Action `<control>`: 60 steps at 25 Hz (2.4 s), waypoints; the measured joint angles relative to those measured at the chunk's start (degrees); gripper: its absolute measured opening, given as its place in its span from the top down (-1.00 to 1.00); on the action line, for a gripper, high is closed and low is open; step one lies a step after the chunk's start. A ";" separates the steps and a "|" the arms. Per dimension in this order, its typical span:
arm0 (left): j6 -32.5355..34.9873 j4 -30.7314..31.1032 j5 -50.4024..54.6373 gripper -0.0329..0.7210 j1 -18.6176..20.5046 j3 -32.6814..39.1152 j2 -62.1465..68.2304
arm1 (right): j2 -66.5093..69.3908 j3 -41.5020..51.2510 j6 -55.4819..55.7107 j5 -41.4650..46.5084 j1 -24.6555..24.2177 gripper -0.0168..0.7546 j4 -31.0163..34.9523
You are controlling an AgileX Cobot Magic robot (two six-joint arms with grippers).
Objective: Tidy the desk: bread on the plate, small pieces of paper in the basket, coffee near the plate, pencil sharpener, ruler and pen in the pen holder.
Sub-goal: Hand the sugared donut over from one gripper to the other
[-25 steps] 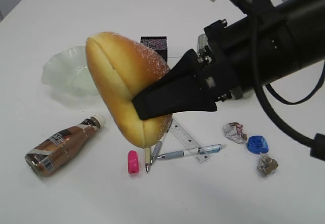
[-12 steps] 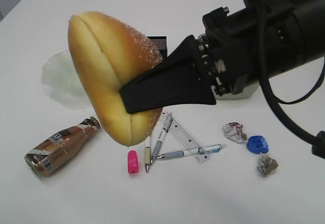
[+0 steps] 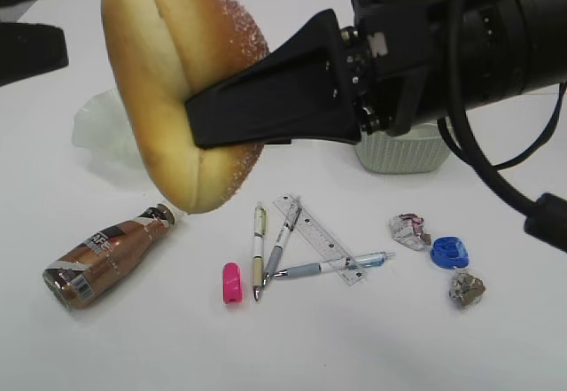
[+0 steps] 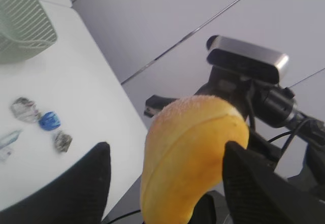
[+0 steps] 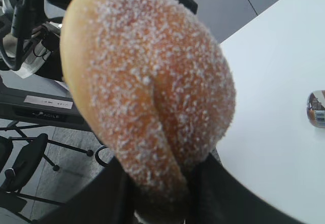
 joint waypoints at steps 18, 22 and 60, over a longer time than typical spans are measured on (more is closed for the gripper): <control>2.66 -5.53 0.74 -0.68 -6.49 -6.16 5.61 | 0.00 0.00 1.95 0.00 0.00 0.37 2.66; 2.66 -5.18 0.74 -0.68 -10.15 -6.62 8.73 | 0.00 0.00 2.23 0.00 0.00 0.37 3.06; 7.66 -10.13 -1.98 0.30 -19.25 -8.08 17.08 | -0.09 0.00 3.05 0.30 -0.10 0.40 3.68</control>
